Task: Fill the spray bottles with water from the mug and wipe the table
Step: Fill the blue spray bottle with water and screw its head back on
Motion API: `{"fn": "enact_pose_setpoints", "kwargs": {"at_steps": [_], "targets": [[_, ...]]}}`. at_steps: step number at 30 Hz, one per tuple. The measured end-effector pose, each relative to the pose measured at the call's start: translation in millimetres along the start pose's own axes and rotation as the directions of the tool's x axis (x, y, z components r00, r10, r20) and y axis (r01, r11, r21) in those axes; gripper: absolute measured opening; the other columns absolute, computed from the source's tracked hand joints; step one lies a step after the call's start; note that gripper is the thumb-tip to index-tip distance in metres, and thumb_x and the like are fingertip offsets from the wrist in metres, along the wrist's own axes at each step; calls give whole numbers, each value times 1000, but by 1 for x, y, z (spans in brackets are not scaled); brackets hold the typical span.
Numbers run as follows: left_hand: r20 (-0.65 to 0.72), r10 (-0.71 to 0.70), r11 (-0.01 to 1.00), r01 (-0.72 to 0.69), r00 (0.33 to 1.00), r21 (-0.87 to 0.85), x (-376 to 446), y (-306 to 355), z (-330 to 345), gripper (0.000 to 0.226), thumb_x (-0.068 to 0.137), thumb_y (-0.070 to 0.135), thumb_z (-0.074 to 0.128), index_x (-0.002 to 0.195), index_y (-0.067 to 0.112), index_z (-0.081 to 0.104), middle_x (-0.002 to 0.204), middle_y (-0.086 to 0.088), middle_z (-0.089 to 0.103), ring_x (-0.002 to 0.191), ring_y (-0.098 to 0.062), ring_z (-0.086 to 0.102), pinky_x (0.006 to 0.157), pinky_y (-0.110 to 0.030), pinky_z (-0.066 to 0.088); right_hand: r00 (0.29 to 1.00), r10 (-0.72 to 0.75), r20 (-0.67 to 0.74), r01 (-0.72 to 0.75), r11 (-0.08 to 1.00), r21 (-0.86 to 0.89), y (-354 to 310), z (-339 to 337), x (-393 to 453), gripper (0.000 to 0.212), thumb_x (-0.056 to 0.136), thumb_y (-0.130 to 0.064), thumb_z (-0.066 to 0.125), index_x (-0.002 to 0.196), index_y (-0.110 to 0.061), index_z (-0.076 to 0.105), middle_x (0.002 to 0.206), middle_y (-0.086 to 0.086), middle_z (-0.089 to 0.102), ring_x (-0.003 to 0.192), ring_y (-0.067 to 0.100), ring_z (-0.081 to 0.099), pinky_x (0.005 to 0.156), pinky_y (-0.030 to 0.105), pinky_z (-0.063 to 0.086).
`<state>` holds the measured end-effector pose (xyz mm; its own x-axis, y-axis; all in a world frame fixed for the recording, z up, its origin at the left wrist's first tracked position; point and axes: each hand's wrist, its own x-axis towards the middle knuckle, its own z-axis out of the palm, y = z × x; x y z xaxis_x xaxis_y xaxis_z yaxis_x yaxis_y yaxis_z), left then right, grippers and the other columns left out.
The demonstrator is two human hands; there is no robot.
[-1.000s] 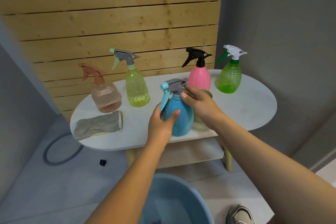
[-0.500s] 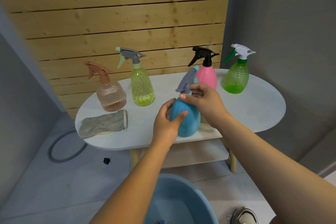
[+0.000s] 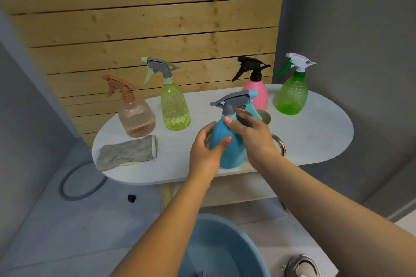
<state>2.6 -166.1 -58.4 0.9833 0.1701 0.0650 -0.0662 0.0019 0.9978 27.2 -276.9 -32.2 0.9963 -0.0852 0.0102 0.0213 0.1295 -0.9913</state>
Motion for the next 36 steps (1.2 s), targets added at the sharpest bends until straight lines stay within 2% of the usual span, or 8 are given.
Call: {"fn": "enact_pose_setpoints", "kwargs": {"at_steps": [4, 7, 11, 13, 18, 21, 30, 36], "targets": [[-6, 1, 1000, -1, 1000, -13, 0, -1, 1, 44, 79, 26, 74, 118, 32, 53, 120, 9, 61, 111, -8, 58, 85, -20, 49, 995, -86, 46, 88, 995, -37, 4, 3, -9, 48, 78, -42, 67, 120, -22, 61, 120, -3, 63, 113, 14, 58, 101, 41, 46], [-1, 5, 1000, -5, 1000, -22, 1, -3, 0, 47, 78, 24, 75, 119, 29, 53, 121, 7, 61, 112, -8, 58, 87, -22, 50, 991, -97, 93, 102, 994, -51, 3, -5, -9, 37, 93, -27, 57, 130, -21, 57, 131, -5, 57, 122, 10, 51, 107, 37, 40], [-9, 3, 999, -4, 1000, -37, 2, -3, 1, 48, 79, 22, 75, 121, 27, 53, 122, 6, 61, 111, -7, 58, 88, -23, 50, 999, -46, 27, 46, 999, -3, 3, -11, -12, 15, 91, -21, 61, 100, -30, 68, 104, -1, 70, 101, 16, 64, 96, 39, 49], [-17, 4, 1000, -4, 1000, -30, 1, -3, 1, 46, 79, 23, 75, 118, 29, 53, 122, 7, 61, 110, -7, 58, 88, -23, 50, 996, -80, 43, 81, 996, -37, 4, -13, -17, 18, 91, -20, 60, 106, -23, 70, 104, 0, 71, 102, 17, 65, 95, 40, 50], [-11, 21, 999, -21, 1000, -35, 0, -4, 1, 45, 79, 24, 75, 118, 30, 52, 122, 7, 60, 111, -8, 58, 87, -23, 50, 987, -146, 69, 152, 985, -86, 1, -26, -20, 25, 92, -12, 58, 114, -17, 68, 110, -6, 68, 97, 0, 63, 79, 8, 50], [-4, 23, 999, -23, 1000, -33, -1, -3, 1, 45, 79, 24, 74, 117, 30, 52, 121, 8, 60, 111, -7, 57, 86, -21, 49, 984, -166, 57, 173, 971, -162, -4, -28, -11, 23, 91, -12, 58, 95, -31, 71, 96, -14, 71, 91, 0, 65, 82, 23, 51], [40, 10, 1000, -10, 999, 11, -1, 4, -2, 45, 80, 25, 73, 118, 30, 50, 115, 15, 58, 102, 1, 56, 73, -12, 49, 859, 71, 507, 42, 977, -207, -36, -28, 21, 29, 95, -7, 51, 123, -10, 58, 110, -4, 66, 93, -1, 65, 75, 11, 50], [66, -5, 999, 3, 998, 40, 1, 5, -4, 44, 82, 19, 71, 119, 29, 50, 112, 18, 58, 100, 6, 56, 72, -9, 48, 897, -5, 443, 118, 967, -227, -37, -28, 34, 35, 80, 9, 65, 111, -6, 65, 100, 3, 69, 85, -1, 67, 77, 13, 52]]}}
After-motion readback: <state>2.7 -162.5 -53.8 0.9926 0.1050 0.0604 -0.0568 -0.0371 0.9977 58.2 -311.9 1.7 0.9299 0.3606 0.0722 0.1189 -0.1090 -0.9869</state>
